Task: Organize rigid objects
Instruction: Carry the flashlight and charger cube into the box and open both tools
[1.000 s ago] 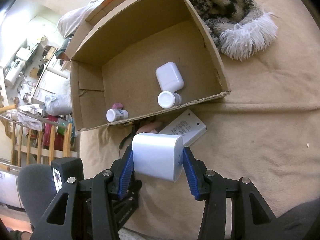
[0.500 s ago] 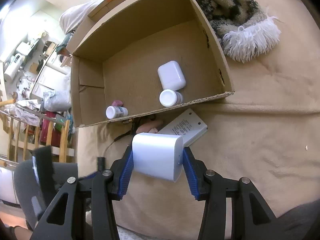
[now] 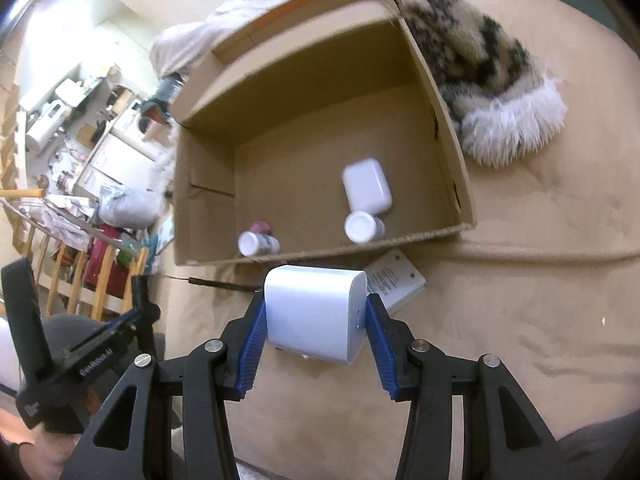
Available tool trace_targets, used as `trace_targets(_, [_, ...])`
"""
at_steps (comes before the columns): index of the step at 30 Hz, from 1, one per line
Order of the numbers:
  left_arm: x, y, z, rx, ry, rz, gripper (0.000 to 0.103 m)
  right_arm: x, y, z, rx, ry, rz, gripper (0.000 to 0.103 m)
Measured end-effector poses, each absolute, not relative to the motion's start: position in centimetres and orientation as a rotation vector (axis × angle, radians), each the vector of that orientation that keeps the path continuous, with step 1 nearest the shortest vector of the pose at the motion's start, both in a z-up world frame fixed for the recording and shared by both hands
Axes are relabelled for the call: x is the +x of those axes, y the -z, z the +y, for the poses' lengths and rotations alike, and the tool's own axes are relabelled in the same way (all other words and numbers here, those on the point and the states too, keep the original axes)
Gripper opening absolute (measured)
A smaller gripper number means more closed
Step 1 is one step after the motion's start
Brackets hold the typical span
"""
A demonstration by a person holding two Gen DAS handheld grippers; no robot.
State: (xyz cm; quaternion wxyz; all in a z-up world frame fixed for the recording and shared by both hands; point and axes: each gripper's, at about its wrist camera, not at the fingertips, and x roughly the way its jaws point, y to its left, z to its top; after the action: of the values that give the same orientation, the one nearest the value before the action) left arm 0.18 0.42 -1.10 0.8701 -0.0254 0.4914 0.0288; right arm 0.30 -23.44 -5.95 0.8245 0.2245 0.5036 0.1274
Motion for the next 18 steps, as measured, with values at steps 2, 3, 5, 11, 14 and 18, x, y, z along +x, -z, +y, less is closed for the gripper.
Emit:
trace_targets(2, [0.5, 0.1, 0.4, -0.058, -0.06, 0.99, 0.017, 0.2, 5.5, -23.5, 0.472, -0.274, 1.052, 0.051])
trace_targets(3, [0.5, -0.6, 0.5, -0.063, -0.058, 0.965, 0.017, 0.2, 5.2, -23.5, 0.469, -0.275, 1.043, 0.051])
trace_targets(5, [0.3, -1.6, 0.7, -0.07, -0.055, 0.927, 0.017, 0.2, 4.8, -23.4, 0.466, -0.283, 1.03, 0.051])
trace_targets(11, [0.5, -4.5, 1.0, -0.082, -0.061, 0.821, 0.017, 0.2, 3.4, -23.8, 0.478, -0.286, 0.982, 0.051])
trace_targets(14, [0.8, -6.0, 1.3, -0.093, -0.065, 0.776, 0.017, 0.4, 2.5, -24.4, 0.51, -0.29, 0.961, 0.051])
trace_targets(18, [1.9, -7.4, 1.3, -0.114, -0.043, 0.743, 0.017, 1.3, 1.0, -24.7, 0.513, -0.286, 0.943, 0.051])
